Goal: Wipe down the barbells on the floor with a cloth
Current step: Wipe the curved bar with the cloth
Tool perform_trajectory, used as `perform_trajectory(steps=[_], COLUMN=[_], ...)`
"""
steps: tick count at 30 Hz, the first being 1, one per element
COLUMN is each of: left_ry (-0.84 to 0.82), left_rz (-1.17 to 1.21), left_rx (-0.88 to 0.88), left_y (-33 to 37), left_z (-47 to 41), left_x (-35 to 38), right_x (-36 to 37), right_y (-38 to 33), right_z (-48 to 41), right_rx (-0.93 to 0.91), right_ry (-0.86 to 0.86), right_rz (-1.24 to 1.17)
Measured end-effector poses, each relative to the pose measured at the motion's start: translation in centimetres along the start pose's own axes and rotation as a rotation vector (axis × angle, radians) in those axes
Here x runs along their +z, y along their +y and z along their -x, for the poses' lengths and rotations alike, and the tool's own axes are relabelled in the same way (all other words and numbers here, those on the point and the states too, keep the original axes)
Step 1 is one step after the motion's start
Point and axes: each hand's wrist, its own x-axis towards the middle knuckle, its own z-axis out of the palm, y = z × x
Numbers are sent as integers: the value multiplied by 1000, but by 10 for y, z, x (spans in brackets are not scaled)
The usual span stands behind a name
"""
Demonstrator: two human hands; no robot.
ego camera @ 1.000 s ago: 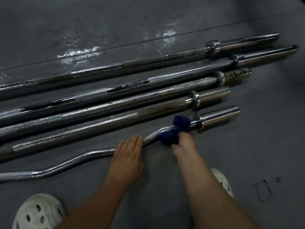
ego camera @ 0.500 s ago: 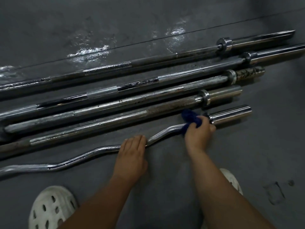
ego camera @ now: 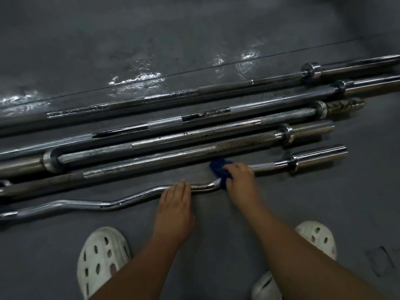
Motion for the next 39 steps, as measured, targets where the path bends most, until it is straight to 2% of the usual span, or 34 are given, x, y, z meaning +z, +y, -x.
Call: perform_trajectory(steps=[2,3,6,10,13,14,16,18,21,24,26,30,33,37,39], left_ry=[18,22,-1,-18,-22,-34,-50,-78,-121,-102,-77,-55,-39,-38,-4], left_rz=[10,21,30,-9,-22,-46,-132,-188,-239,-258,-237,-161,-97,43,58], left_rx=[-20,-37,-66,-52,-29,-7,82,190,368,567,631,650,558,418,423], left_y=[-7,-8,-7,-16,-28,-32,-43,-54,-73,-101,-120,-135,-135,-132,-136], left_z=[5,9,27,41,46,45,40,33,28,37,45,46,25,1,-4], left_x=[1,-1,-11,-25,-36,-40,-51,-67,-104,-126,-125,-96,-63,-34,-30], right_x=[6,12,15,5,22,23,23,21,24,23,23,25,29,51,71], right_y=[-12,-20,-27,-24,-53,-55,-46,-34,-29,-34,-36,-43,-43,-75,-100], right_z=[13,21,28,25,40,39,32,33,39,34,31,32,31,41,49], right_rx=[196,199,28,286,47,-3,25,15,-101,-78,-64,-42,8,251,137], right_ry=[133,115,-49,17,-229,-252,-180,-99,-63,-68,-69,-74,-23,172,106], right_rz=[-60,-51,-21,-106,-46,-59,-65,57,187,162,163,163,119,11,26])
